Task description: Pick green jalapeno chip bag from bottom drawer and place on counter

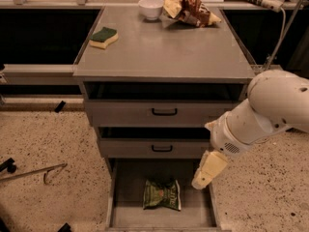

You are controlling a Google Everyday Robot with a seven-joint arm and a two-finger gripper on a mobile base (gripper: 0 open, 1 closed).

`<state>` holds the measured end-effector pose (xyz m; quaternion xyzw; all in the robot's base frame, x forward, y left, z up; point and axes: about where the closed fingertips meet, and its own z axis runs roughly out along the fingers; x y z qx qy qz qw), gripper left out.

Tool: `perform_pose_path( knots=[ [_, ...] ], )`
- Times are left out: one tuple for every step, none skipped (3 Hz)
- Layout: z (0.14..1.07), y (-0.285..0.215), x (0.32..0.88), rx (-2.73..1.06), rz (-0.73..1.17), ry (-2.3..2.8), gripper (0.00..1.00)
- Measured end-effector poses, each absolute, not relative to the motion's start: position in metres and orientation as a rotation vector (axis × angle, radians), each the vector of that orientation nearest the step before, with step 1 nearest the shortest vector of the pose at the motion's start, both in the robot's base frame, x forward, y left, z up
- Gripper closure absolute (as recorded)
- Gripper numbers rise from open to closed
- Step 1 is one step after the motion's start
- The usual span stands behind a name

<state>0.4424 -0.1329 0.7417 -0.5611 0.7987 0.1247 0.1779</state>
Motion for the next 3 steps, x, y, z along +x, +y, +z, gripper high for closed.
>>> perform_pose_path(
  knots=[
    [0.687, -0.124, 0.438, -1.446, 0.461, 2.321, 0.00],
    [0.610, -0.104, 0.452, -1.287, 0.571, 2.379, 0.00],
    [0.535, -0.079, 0.494, -1.116, 0.645, 2.345, 0.00]
  ],
)
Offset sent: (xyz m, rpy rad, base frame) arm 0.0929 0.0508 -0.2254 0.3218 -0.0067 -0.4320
